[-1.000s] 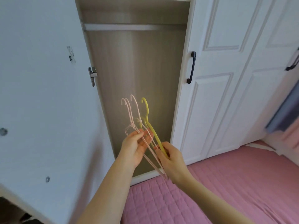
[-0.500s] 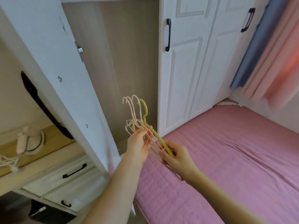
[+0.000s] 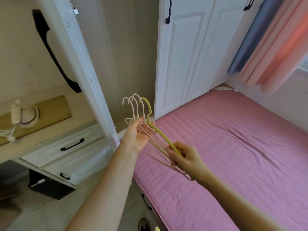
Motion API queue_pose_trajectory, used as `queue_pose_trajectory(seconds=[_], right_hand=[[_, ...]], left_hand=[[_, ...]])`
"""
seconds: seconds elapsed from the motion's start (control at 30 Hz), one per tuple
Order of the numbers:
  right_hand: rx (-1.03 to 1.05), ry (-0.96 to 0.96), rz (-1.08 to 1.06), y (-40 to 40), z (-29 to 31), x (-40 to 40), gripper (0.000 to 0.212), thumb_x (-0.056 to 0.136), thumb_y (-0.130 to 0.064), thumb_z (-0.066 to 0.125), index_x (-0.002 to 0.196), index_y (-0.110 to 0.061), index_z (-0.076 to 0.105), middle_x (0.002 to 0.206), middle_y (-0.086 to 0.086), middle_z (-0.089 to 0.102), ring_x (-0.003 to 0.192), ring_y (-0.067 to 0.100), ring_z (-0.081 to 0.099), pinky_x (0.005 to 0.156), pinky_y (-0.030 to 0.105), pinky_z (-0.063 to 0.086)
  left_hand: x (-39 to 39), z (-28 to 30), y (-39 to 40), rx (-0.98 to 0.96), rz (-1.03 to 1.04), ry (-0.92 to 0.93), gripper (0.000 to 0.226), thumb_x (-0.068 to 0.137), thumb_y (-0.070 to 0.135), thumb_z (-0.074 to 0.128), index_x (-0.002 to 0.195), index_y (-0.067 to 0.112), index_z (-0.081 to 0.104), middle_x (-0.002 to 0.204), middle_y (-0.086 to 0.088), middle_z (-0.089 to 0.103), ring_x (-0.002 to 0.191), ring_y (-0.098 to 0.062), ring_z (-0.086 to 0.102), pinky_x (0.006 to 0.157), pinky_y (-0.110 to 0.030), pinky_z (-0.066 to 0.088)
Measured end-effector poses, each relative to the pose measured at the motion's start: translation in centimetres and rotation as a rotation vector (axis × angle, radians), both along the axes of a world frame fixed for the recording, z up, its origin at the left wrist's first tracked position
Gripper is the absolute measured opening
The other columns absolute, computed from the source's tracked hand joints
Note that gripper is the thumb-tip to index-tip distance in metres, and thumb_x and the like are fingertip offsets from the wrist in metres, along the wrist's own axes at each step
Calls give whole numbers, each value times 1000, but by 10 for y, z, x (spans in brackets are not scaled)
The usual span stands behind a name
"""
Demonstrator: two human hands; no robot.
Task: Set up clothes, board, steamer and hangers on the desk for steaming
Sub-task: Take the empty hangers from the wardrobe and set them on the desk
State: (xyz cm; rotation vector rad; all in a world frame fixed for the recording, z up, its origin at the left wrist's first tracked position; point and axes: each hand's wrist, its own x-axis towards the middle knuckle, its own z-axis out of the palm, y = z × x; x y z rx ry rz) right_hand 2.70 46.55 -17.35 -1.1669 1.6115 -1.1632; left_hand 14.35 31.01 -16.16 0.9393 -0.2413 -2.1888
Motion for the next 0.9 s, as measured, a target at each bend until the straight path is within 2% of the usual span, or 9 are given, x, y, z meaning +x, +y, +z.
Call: queue_pose_trajectory(seconds=[0.1, 0.17, 0.27, 0.4, 0.5, 0.57, 0.63, 0.73, 0.9], right_hand=[[37, -24, 58, 23, -4, -2, 11, 94, -2, 52, 95, 3, 61, 63, 8, 60, 53, 8, 54, 54, 14, 43], [83, -11, 107, 41, -7, -4, 12, 95, -7, 52, 97, -1, 62, 65, 6, 63, 58, 11, 56, 59, 17, 45], [186, 33, 196, 71, -13, -7, 17, 96, -9, 49, 97, 1, 63, 69, 4, 67, 65, 11, 61, 67, 16, 46], [268, 116, 286, 112, -28, -11, 13, 93, -11, 53, 86, -11, 64, 81, 6, 73, 81, 19, 69, 84, 34, 53], [268, 168, 320, 137, -32, -15, 6, 90, -17, 61, 94, -15, 65, 86, 1, 72, 81, 10, 68, 79, 28, 51], [278, 201, 349, 151, -29, -16, 12, 87, -27, 65, 98, -21, 65, 86, -5, 68, 77, 5, 64, 75, 26, 49], [288, 194, 356, 162, -26, -16, 27, 84, -38, 66, 107, -24, 63, 95, -7, 67, 84, 9, 66, 81, 32, 54], [232, 219, 315, 170, -18, -14, 35, 86, -36, 66, 118, -24, 59, 107, -8, 65, 95, 12, 66, 89, 41, 54], [81, 290, 329, 160, 12, 21, 50, 83, -35, 70, 128, -21, 54, 119, -9, 60, 109, 6, 58, 96, 33, 51]], left_hand=[[7, -4, 27, -31, -23, 45, 11, 89, 11, 62, 98, 6, 57, 92, -14, 59, 107, -34, 60, 97, -48, 48], [10, -7, 50, -64, -49, 82, 9, 89, 11, 62, 96, 7, 58, 91, -13, 60, 109, -33, 59, 102, -48, 44], [14, -14, 91, -110, -81, 56, 14, 89, -3, 53, 100, 4, 57, 98, -14, 60, 106, -29, 58, 99, -38, 44], [12, -27, 143, -102, -46, -52, 26, 89, -17, 41, 102, -2, 58, 100, -16, 64, 96, -25, 64, 91, -34, 48], [16, -29, 179, -113, -11, -119, 26, 90, -17, 41, 99, -1, 59, 94, -14, 66, 91, -23, 65, 97, -36, 45], [22, -31, 200, -111, 5, -108, 26, 91, -17, 41, 104, -4, 58, 92, -14, 66, 90, -23, 66, 98, -37, 47], [30, -33, 216, -108, 21, -88, 26, 90, -18, 41, 105, -5, 58, 91, -15, 67, 84, -23, 69, 90, -37, 53], [43, -37, 234, -120, 35, -125, 26, 89, -19, 41, 100, -4, 59, 86, -16, 68, 82, -25, 69, 83, -37, 56], [70, -37, 266, -157, -3, -262, 27, 85, -22, 43, 91, -4, 62, 80, -17, 67, 66, -21, 70, 59, -29, 59]])
